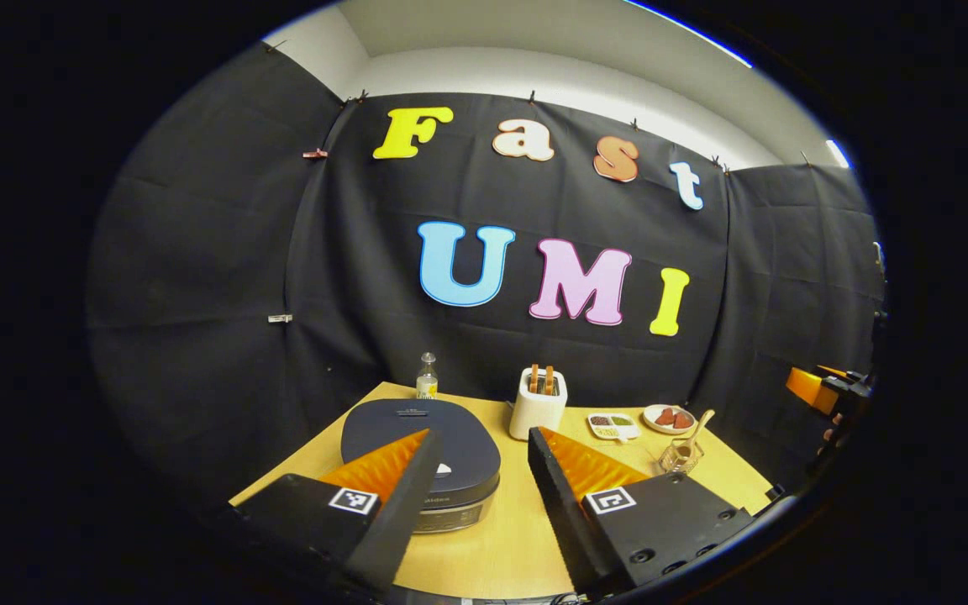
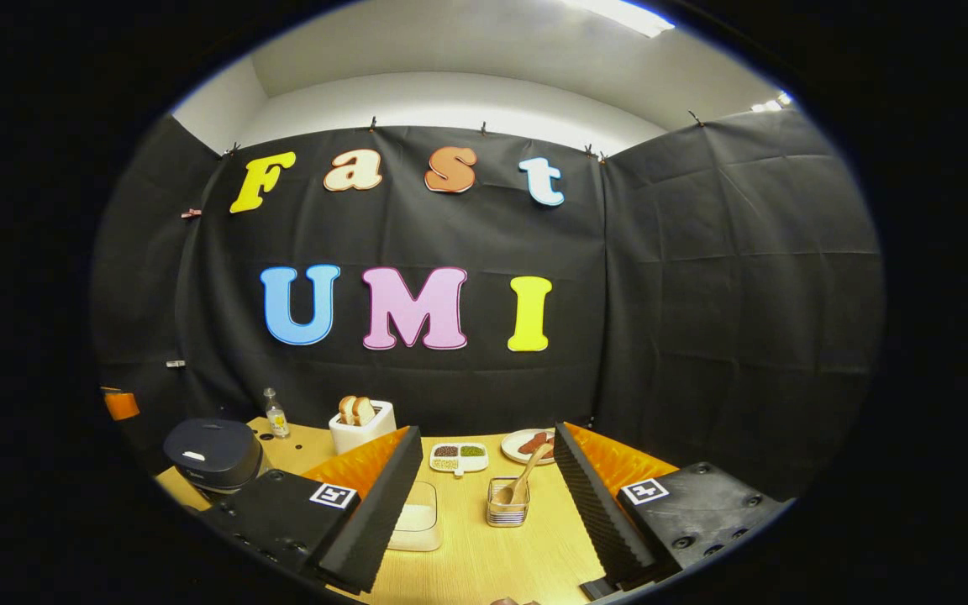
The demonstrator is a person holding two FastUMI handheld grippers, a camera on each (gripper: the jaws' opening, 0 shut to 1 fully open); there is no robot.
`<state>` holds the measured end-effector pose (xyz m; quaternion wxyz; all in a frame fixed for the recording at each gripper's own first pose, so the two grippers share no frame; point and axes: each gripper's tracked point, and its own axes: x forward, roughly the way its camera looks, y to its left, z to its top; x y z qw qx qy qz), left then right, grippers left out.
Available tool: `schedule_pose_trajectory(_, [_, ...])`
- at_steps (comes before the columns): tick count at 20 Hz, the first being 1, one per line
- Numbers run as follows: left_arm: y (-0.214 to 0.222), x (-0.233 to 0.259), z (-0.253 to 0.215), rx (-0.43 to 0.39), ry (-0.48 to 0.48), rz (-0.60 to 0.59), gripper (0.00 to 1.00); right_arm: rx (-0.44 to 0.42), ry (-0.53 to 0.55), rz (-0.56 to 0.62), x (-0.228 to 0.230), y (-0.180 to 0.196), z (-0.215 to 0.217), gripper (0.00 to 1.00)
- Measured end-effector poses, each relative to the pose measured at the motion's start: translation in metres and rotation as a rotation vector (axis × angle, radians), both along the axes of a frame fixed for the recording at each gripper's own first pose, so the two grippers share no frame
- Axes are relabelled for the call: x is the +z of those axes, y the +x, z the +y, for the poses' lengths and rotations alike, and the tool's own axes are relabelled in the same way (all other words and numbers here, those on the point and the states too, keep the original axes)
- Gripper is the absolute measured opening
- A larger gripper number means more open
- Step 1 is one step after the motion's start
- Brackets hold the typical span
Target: Close the left gripper, press the button to open the rice cooker; take a wooden spoon from the chopstick holder with the right hand, scoop a spoonful of rice and pour it into the rice cooker, then put the wooden spoon back into the chopstick holder.
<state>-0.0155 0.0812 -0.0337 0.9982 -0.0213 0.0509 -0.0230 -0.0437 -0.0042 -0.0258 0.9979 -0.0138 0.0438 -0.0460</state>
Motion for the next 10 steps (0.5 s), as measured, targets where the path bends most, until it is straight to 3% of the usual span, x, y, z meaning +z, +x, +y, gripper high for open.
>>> schedule_pose_trajectory(3, [0.019,-0.007,0.008,0.013,-0.007,0.053,0.55,0.006,0.006,-0.001,-0.003,0.013,-0.004,0.98])
schedule_pose_trajectory(4, [0.026,-0.014,0.012,0.024,-0.017,0.08,0.37,0.004,0.006,-0.002,-0.005,0.018,-0.007,0.98])
schedule_pose_trajectory(5, [0.034,-0.019,0.017,0.036,-0.024,0.107,0.4,0.005,0.007,0.001,-0.008,0.022,-0.01,0.98])
schedule_pose_trajectory(6, [0.04,-0.025,0.021,0.048,-0.029,0.127,0.22,0.005,0.009,0.006,-0.013,0.028,-0.011,0.98])
schedule_pose_trajectory(9, [0.063,-0.041,0.037,0.091,-0.052,0.183,0.07,0.003,0.023,0.041,-0.028,0.041,-0.02,0.98])
schedule_pose_trajectory(10, [0.067,-0.045,0.04,0.099,-0.067,0.2,0.08,0.001,0.029,0.052,-0.032,0.044,-0.023,0.98])
